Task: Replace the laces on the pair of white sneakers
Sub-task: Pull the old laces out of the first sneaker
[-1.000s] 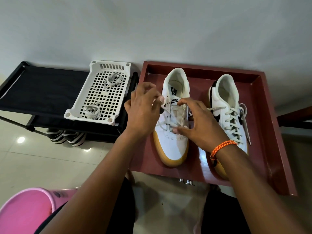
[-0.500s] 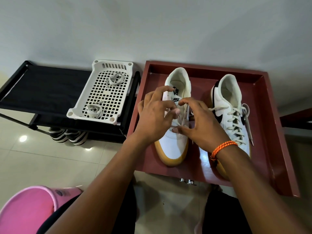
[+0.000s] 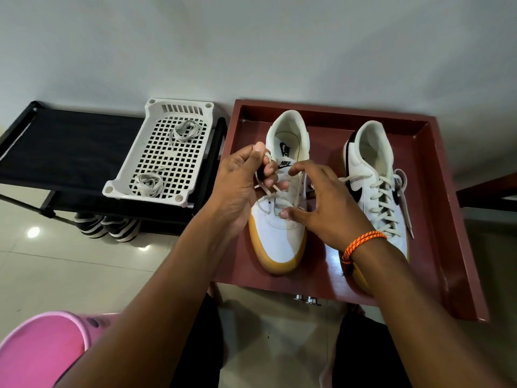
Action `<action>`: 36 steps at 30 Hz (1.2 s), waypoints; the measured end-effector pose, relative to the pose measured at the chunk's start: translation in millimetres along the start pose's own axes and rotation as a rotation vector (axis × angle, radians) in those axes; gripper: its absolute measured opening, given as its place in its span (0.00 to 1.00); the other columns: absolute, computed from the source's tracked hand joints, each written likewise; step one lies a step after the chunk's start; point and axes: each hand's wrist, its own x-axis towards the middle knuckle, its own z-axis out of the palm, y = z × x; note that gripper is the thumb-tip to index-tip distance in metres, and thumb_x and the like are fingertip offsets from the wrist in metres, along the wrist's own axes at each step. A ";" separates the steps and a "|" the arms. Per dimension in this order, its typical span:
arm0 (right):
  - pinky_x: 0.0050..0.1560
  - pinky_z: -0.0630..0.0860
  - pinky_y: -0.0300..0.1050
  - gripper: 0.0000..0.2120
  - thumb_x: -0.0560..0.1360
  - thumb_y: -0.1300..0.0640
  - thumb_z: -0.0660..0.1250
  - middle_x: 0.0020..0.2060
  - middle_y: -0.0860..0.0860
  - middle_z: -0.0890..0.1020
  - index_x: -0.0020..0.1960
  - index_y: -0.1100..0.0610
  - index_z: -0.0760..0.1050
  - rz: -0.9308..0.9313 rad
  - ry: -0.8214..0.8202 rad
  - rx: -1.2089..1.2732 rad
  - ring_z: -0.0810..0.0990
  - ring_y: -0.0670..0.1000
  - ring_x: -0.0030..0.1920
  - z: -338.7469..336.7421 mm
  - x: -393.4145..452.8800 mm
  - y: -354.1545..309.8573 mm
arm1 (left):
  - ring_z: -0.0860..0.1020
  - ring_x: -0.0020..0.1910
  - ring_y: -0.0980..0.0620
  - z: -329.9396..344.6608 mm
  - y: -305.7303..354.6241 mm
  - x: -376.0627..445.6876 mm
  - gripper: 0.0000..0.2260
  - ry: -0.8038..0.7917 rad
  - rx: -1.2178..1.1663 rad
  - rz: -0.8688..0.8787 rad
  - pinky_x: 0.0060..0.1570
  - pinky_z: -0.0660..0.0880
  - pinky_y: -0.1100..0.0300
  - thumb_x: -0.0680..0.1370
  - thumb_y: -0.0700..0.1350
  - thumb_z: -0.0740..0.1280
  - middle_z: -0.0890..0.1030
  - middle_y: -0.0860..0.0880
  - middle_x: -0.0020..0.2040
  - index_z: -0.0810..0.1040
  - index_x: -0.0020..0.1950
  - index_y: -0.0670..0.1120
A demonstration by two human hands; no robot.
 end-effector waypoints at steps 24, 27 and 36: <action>0.71 0.66 0.51 0.04 0.72 0.55 0.74 0.78 0.53 0.67 0.41 0.54 0.82 -0.205 0.244 -0.253 0.63 0.55 0.75 22.5 -1.8 -13.9 | 0.82 0.47 0.58 -24.3 -6.3 8.6 0.03 0.253 1.124 0.193 0.49 0.79 0.56 0.83 0.47 0.70 0.83 0.56 0.47 0.79 0.52 0.49; 0.68 0.67 0.50 0.04 0.70 0.51 0.71 0.70 0.46 0.74 0.37 0.49 0.80 -0.162 0.264 -0.047 0.67 0.52 0.69 24.8 0.0 -20.4 | 0.82 0.50 0.57 -28.6 -7.4 10.6 0.03 0.212 1.116 0.226 0.54 0.81 0.52 0.83 0.45 0.68 0.82 0.54 0.53 0.79 0.56 0.50; 0.78 0.68 0.57 0.13 0.80 0.58 0.61 0.61 0.58 0.84 0.40 0.56 0.78 0.066 -0.099 1.465 0.79 0.58 0.67 -39.3 6.4 -19.9 | 0.80 0.47 0.54 -24.3 -5.3 10.1 0.06 0.144 1.072 0.169 0.50 0.80 0.52 0.85 0.42 0.65 0.81 0.50 0.52 0.81 0.59 0.48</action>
